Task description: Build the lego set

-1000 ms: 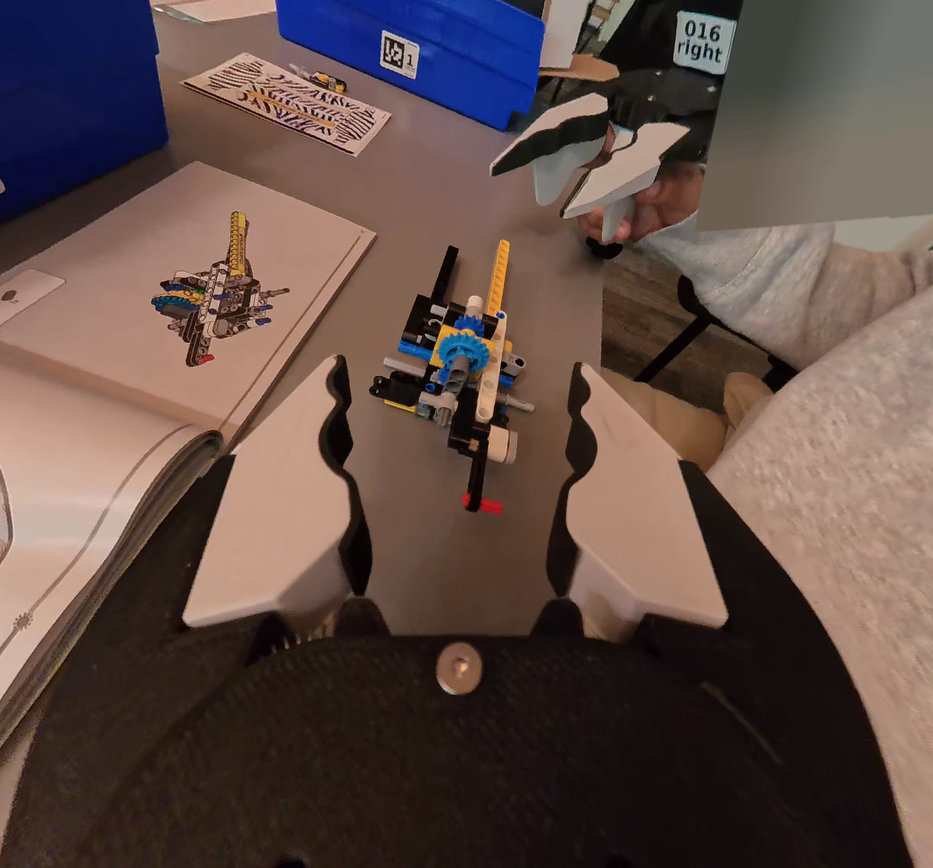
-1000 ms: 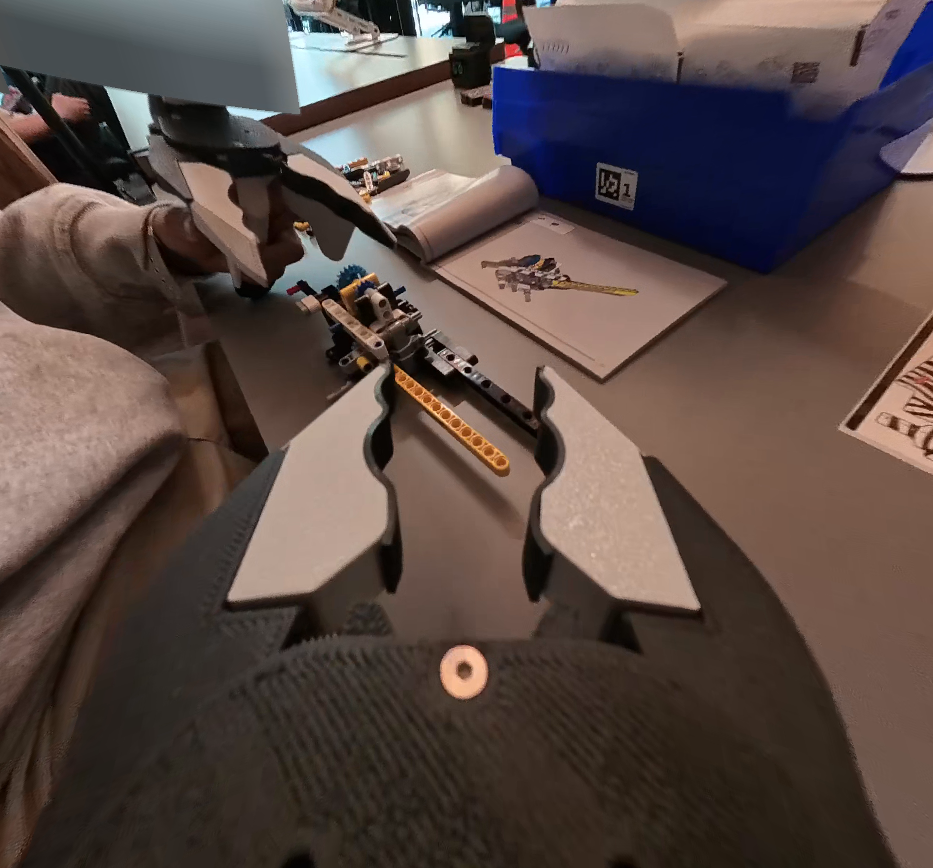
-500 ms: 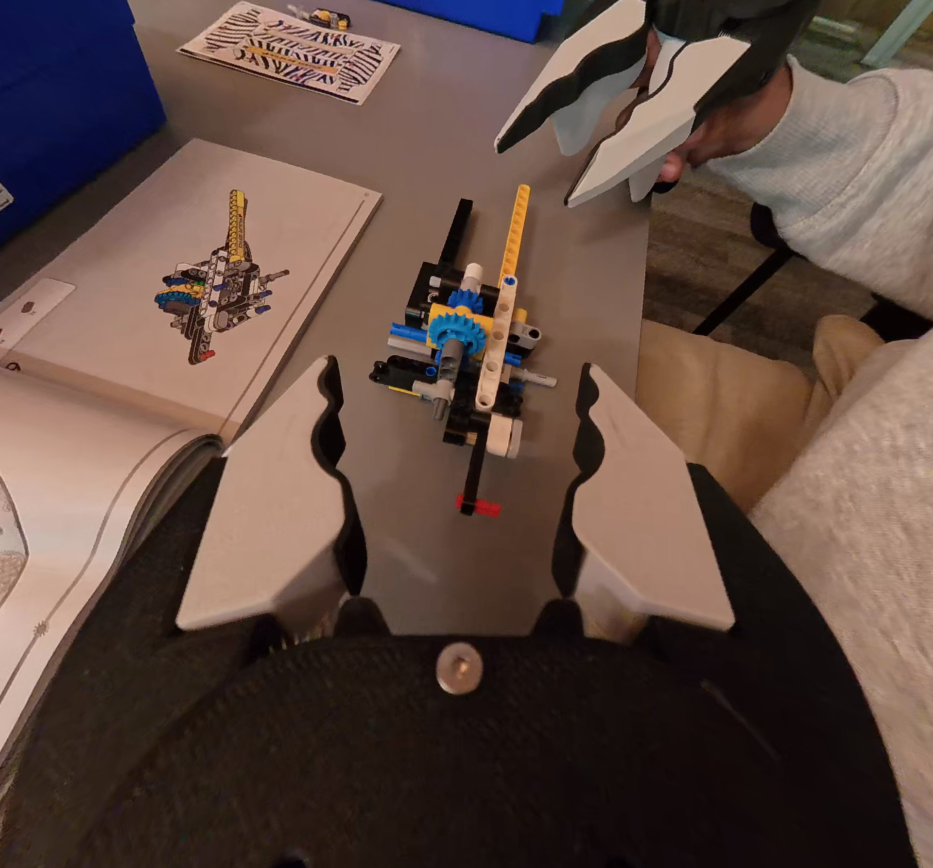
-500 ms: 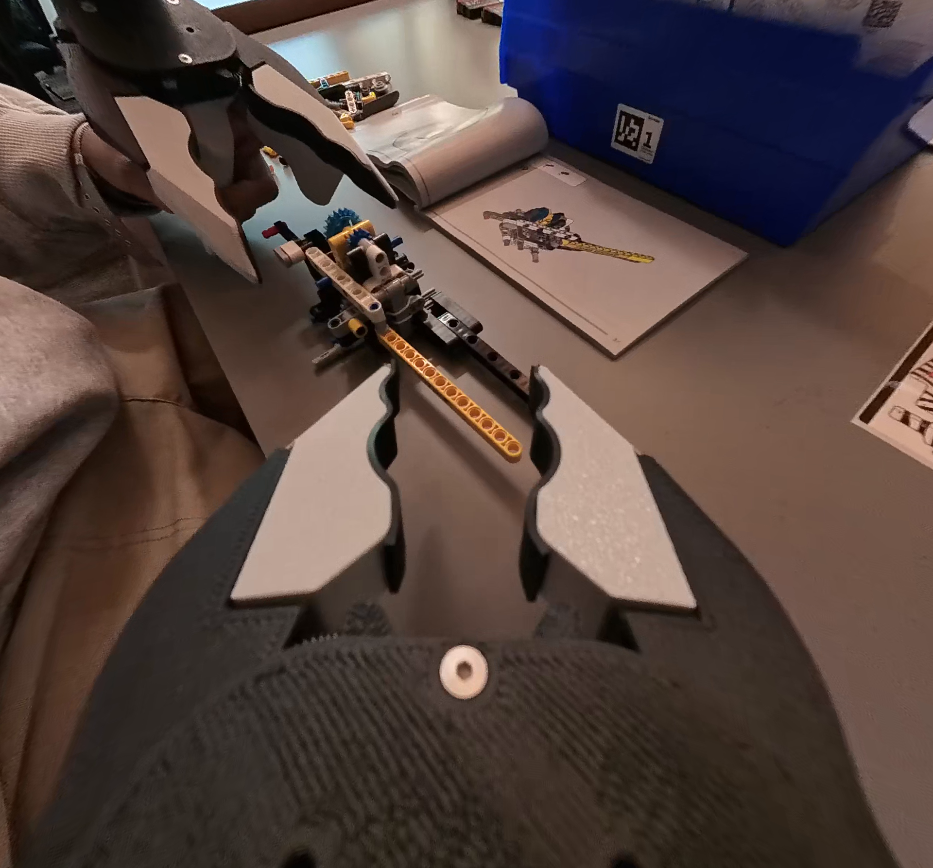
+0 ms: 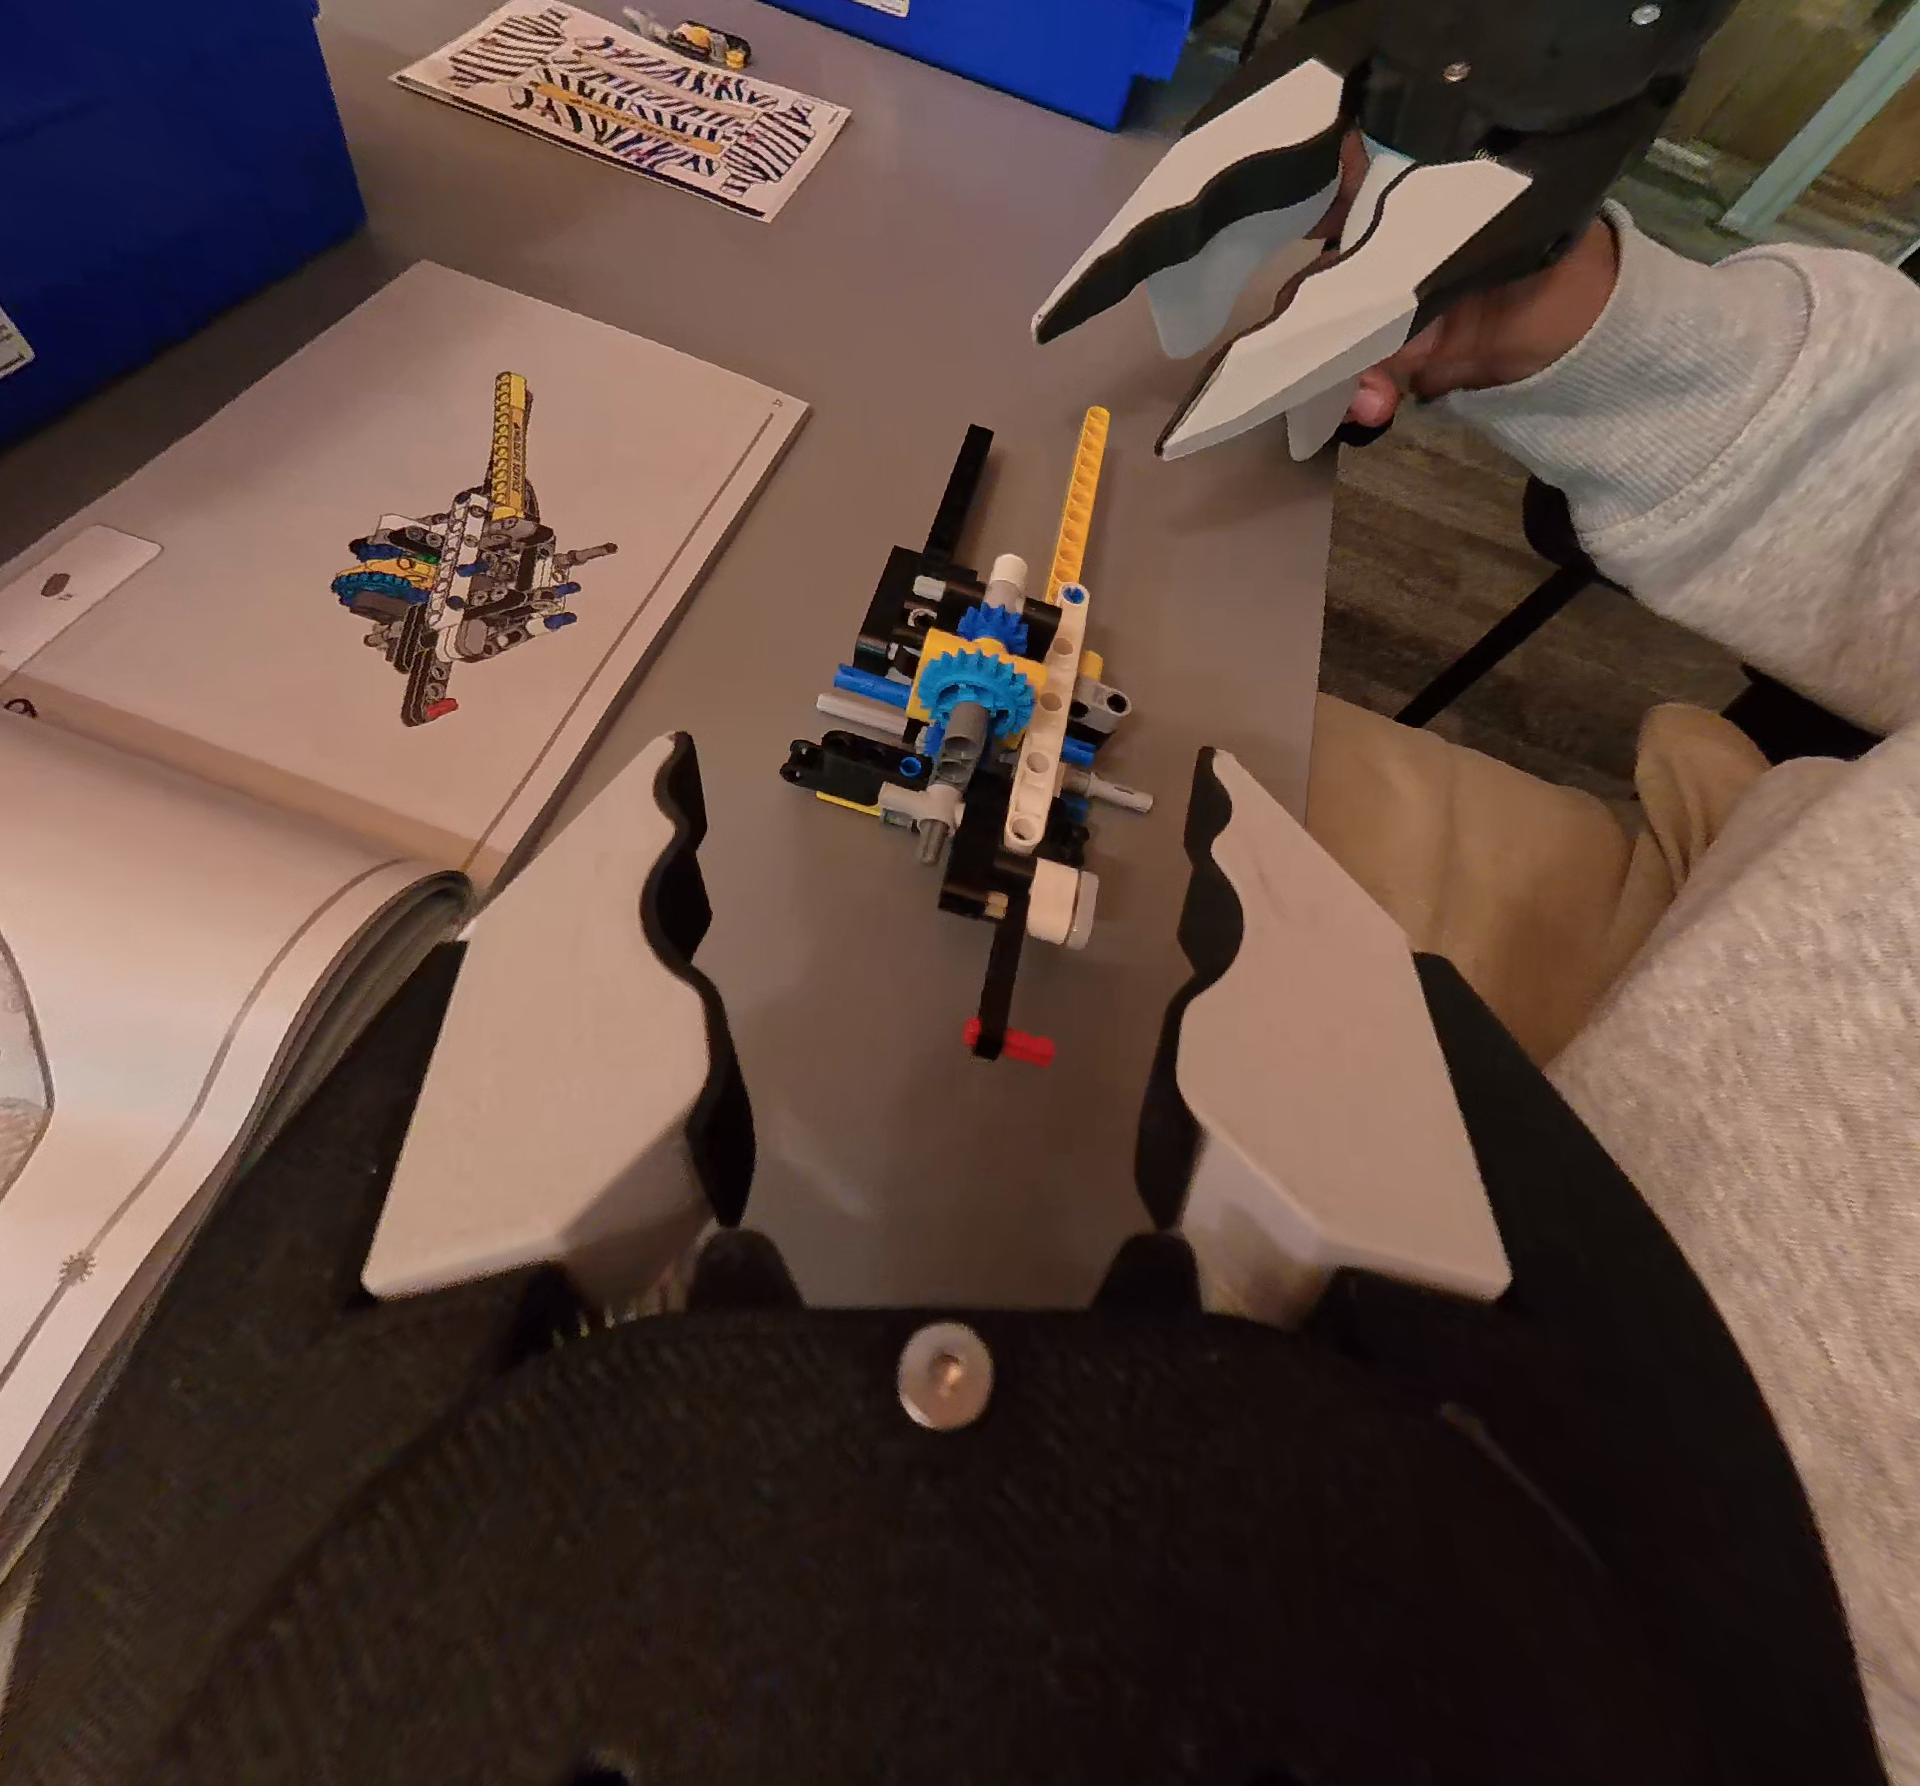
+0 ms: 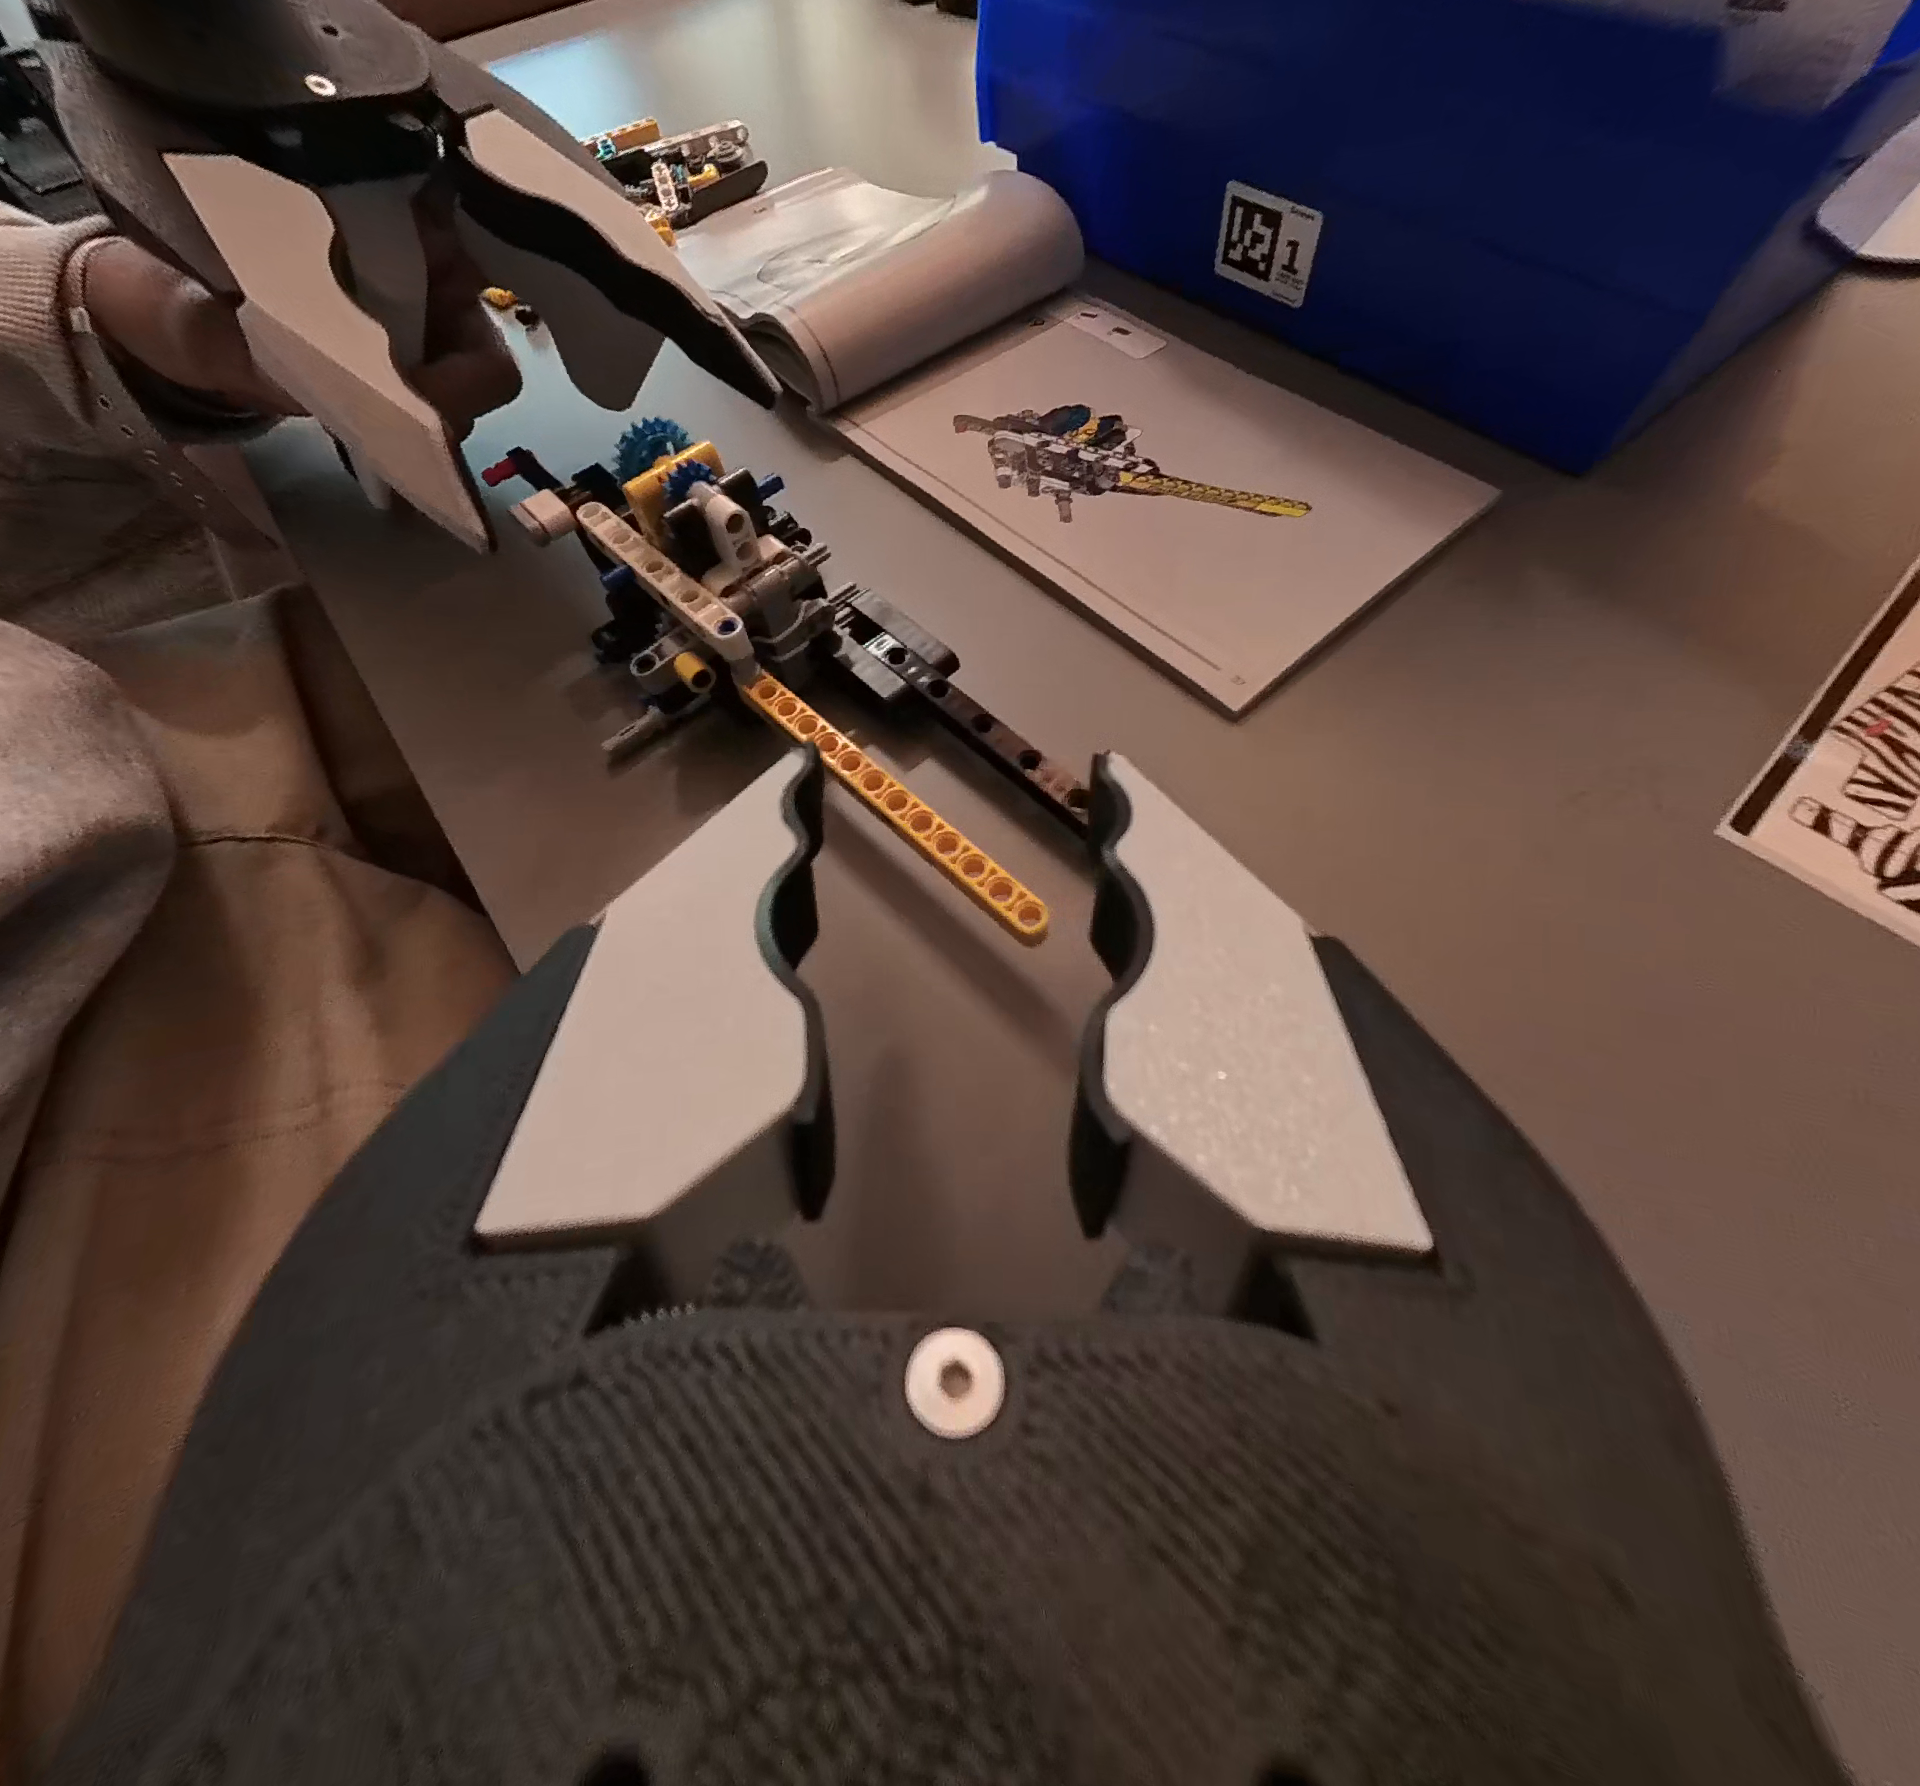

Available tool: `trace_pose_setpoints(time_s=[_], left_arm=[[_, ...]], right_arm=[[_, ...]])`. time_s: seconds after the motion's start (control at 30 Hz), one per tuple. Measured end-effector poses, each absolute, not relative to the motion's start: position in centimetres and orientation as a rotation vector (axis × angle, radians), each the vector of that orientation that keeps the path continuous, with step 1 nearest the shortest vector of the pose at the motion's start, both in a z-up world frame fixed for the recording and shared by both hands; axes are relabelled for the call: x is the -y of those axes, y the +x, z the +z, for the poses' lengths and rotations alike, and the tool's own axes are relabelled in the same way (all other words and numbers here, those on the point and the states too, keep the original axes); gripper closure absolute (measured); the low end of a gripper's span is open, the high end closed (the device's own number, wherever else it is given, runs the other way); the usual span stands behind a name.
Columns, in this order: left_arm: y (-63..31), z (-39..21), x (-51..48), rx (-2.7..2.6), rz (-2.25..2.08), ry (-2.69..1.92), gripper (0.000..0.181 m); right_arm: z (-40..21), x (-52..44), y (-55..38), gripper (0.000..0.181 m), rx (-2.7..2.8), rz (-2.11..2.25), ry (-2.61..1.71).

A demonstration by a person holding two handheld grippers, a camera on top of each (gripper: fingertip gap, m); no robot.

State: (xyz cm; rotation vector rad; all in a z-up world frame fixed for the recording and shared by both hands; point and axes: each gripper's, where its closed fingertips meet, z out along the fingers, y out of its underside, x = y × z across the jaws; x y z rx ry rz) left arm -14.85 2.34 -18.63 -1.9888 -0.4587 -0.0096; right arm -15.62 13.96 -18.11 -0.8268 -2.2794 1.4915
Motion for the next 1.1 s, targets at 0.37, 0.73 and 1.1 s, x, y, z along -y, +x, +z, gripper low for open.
trace_pose_setpoints(time_s=[0.37, 0.73, 1.1], left_arm=[[-14.9, -18.8, -2.4, 0.473, -0.030, -1.997, 0.088], [-15.0, -18.8, -2.3, 0.488, -0.054, -1.984, 0.089], [-15.1, -18.8, -2.3, 0.491, -0.058, -1.984, 0.089]], right_arm=[[-18.2, -14.0, -15.7, 0.131, 2.284, 1.493, -0.838], [-19.4, -13.6, -15.5, 0.130, 2.352, 1.397, -0.826], [-18.6, -14.2, -16.0, 0.130, 2.294, 1.471, -0.883]])
